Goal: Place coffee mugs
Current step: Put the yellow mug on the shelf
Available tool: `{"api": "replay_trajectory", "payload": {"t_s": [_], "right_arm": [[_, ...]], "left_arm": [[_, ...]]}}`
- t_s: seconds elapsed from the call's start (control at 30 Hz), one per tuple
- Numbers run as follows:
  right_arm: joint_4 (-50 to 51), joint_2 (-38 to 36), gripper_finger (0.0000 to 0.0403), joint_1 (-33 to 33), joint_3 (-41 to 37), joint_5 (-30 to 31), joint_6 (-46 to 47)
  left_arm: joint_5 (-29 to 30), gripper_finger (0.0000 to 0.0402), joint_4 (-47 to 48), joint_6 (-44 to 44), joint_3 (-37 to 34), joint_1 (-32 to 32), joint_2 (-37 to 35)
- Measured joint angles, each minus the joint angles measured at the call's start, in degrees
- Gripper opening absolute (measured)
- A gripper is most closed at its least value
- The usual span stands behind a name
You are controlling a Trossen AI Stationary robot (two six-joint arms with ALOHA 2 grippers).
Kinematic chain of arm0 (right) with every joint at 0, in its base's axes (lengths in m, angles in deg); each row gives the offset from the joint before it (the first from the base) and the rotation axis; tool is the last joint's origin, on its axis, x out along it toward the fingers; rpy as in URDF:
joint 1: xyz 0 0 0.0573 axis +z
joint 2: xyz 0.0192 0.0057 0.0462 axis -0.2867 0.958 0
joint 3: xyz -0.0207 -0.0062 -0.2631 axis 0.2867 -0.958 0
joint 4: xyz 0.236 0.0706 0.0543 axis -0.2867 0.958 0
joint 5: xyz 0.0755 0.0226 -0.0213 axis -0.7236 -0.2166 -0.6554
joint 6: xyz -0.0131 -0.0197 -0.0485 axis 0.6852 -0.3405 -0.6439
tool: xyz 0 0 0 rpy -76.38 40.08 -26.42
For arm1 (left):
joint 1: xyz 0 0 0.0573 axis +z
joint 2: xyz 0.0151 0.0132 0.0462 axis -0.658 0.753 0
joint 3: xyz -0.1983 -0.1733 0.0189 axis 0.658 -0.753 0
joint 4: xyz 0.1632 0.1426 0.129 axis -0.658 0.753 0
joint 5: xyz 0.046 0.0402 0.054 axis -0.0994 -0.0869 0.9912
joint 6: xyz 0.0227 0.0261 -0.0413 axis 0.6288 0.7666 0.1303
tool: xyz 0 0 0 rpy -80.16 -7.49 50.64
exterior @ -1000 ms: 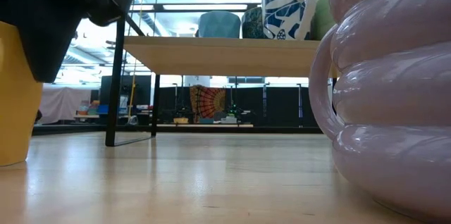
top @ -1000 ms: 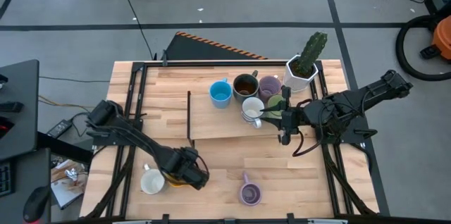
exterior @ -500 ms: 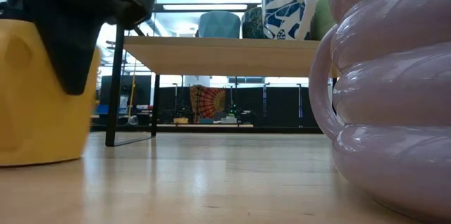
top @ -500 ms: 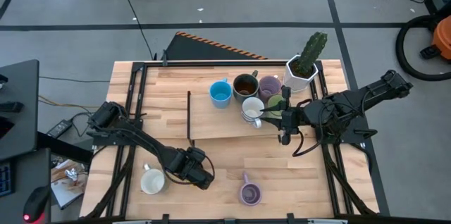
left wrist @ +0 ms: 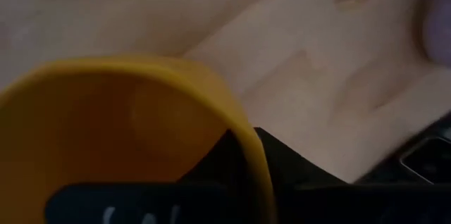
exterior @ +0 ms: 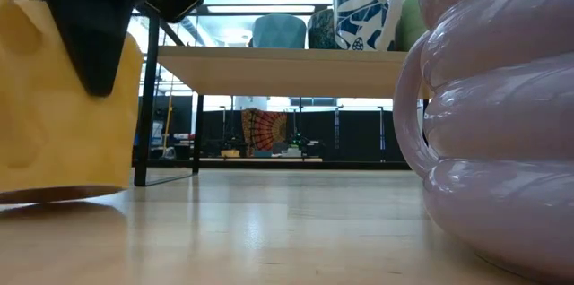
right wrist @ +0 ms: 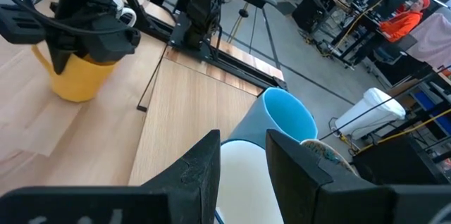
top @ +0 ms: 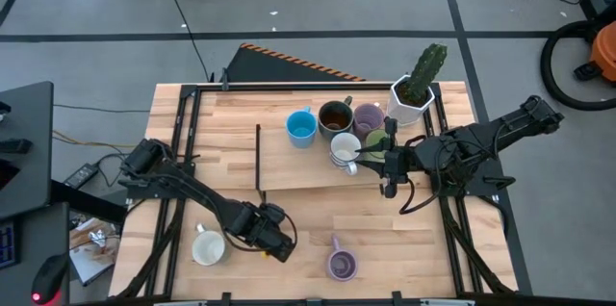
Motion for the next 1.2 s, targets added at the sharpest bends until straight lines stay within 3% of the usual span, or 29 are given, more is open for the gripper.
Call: {"api": "replay_trajectory", "payload": {"t_s": [0.3,0.6,0.87,1.2], "right_arm": [[0.35,0.01,0.0121,0.00,0.00,0.00,0.02],[0.40,0.00,0.0121,0.00,0.00,0.01,-0.04],[4.22,-0.56,0.0121,0.78,-0.01,7.55,0.87],[4.84,-6.99,0.0121,3.45,0.00,8.06,3.23]], "left_arm": [[-1.67,0.0034,0.57,0.14,3.09,-0.03,0.04],[-1.57,0.0033,5.66,7.67,14.74,-0.03,0.01],[5.32,0.0033,19.86,16.25,28.31,1.44,-0.06],[10.67,0.0033,21.93,33.78,34.96,7.61,-0.16]]}}
